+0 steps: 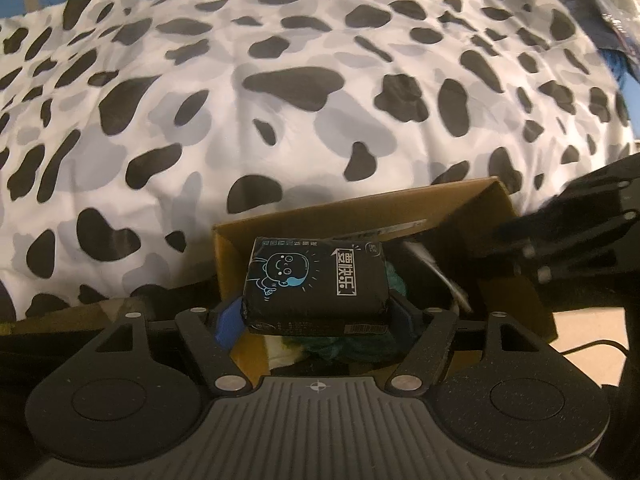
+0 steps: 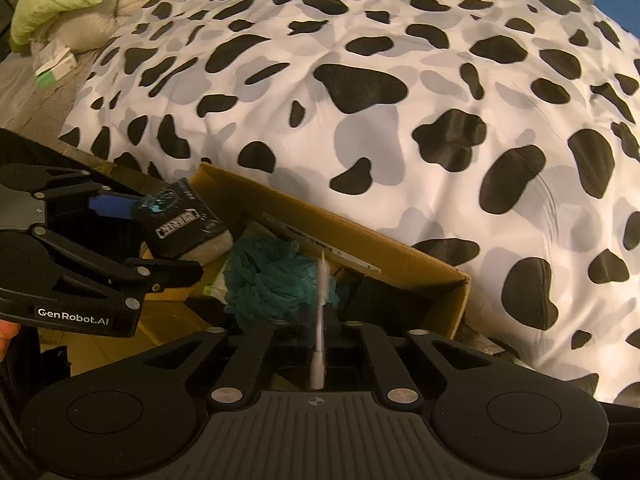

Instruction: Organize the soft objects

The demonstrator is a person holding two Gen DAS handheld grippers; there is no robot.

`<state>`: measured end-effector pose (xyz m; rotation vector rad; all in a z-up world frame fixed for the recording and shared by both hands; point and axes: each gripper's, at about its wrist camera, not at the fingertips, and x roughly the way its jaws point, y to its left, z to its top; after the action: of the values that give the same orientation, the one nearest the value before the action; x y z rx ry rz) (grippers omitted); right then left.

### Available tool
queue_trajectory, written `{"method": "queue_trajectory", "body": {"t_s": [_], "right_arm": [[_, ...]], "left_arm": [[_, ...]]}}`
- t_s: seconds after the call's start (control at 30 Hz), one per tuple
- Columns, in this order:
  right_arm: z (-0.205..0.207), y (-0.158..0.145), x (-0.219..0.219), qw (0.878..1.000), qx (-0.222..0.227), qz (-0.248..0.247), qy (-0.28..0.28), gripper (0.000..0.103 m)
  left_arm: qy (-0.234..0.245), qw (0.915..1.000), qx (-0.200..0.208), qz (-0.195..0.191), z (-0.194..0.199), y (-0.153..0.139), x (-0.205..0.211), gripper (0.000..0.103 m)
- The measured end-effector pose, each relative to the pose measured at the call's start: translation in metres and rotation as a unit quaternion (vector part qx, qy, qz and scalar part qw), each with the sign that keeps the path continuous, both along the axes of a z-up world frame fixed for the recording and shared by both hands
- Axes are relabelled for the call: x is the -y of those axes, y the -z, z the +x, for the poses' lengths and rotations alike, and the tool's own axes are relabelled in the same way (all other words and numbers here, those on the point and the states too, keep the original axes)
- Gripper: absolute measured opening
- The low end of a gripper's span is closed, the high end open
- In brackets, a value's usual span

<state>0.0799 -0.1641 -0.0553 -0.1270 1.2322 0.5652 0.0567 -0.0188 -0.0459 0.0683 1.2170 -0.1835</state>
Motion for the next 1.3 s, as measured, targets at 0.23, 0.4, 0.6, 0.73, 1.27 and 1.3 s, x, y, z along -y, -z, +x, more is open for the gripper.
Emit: {"method": "queue_trajectory", "body": {"t_s": [0.23,0.4,0.6,0.73,1.27,1.3], "right_arm": [[0.001,0.001,-0.001,0.999,0.015,-0.03,0.008,0.103],[0.003,0.002,0.001,0.999,0.011,-0.036,0.015,0.103],[0.005,0.004,0.004,0.998,0.01,-0.049,0.029,0.103],[0.006,0.001,0.006,0.997,0.02,-0.058,0.042,0.103],[-0.019,-0.024,0.018,0.993,0.038,-0.066,0.095,0.103],[-0.021,-0.025,0.019,0.992,0.036,-0.064,0.099,0.103]], "left_arm": [[-0.005,1.0,-0.002,0.004,0.001,0.001,-0.002,0.085],[-0.016,0.9998,-0.005,0.006,0.002,0.003,-0.005,0.087],[-0.035,0.9992,0.0,0.018,0.004,0.002,-0.009,0.103],[-0.039,0.9989,0.011,0.023,0.004,-0.002,-0.009,0.103],[-0.084,0.9964,-0.011,0.007,-0.022,-0.026,-0.014,0.103],[-0.084,0.9963,-0.018,0.009,-0.024,-0.025,-0.012,0.103]]}}
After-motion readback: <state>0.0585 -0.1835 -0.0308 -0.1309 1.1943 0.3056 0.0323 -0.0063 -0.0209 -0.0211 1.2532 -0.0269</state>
